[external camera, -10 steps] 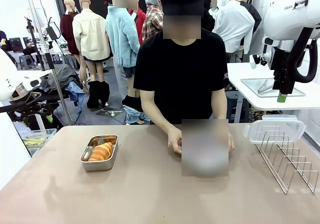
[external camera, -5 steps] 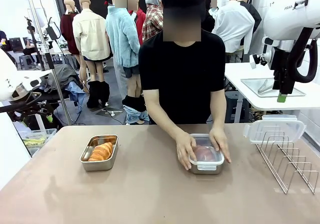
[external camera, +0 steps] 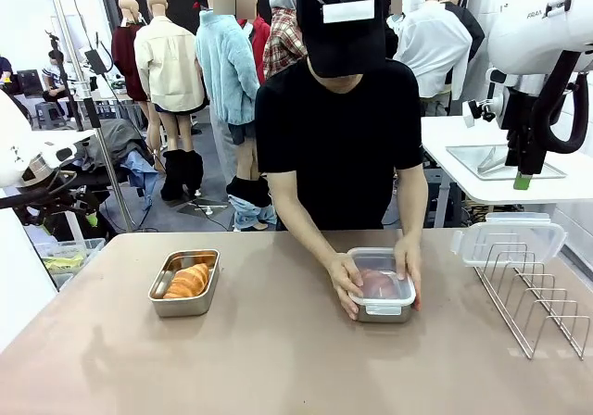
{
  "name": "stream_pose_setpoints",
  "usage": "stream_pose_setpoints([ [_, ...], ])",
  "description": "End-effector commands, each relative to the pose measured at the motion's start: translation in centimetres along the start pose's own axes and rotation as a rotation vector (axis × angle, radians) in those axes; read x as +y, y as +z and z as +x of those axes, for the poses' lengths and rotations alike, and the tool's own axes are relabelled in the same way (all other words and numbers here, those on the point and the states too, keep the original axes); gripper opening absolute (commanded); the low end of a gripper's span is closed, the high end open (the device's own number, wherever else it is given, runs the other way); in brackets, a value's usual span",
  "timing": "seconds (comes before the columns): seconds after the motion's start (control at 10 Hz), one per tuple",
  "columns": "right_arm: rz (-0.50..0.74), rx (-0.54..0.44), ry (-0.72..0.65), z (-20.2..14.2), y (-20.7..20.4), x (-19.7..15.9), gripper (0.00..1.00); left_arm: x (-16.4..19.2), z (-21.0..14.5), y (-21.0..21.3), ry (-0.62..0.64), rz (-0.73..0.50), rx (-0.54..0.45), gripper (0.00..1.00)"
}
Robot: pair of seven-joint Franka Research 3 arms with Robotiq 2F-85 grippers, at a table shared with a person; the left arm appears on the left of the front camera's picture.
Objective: Place the bread in airtight containers.
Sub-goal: Pick up one Airtight Container lid and hand it to the human.
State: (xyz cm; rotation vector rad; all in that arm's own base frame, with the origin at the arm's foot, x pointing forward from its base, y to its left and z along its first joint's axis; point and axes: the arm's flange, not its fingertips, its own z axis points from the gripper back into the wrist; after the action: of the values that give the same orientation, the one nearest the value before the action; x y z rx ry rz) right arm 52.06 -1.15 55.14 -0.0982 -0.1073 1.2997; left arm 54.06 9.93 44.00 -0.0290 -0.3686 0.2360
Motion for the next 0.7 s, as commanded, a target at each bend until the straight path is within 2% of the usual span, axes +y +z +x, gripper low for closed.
stream_pose_setpoints([
  [0.0,0.005,0.017,-0.012,0.18,0.30,0.07,0.99,0.13,0.05,0.18,-0.004,0.009,-0.007,1.00],
  [0.6,0.005,0.017,-0.012,0.18,0.30,0.07,0.99,0.13,0.05,0.18,-0.004,0.009,-0.007,1.00],
])
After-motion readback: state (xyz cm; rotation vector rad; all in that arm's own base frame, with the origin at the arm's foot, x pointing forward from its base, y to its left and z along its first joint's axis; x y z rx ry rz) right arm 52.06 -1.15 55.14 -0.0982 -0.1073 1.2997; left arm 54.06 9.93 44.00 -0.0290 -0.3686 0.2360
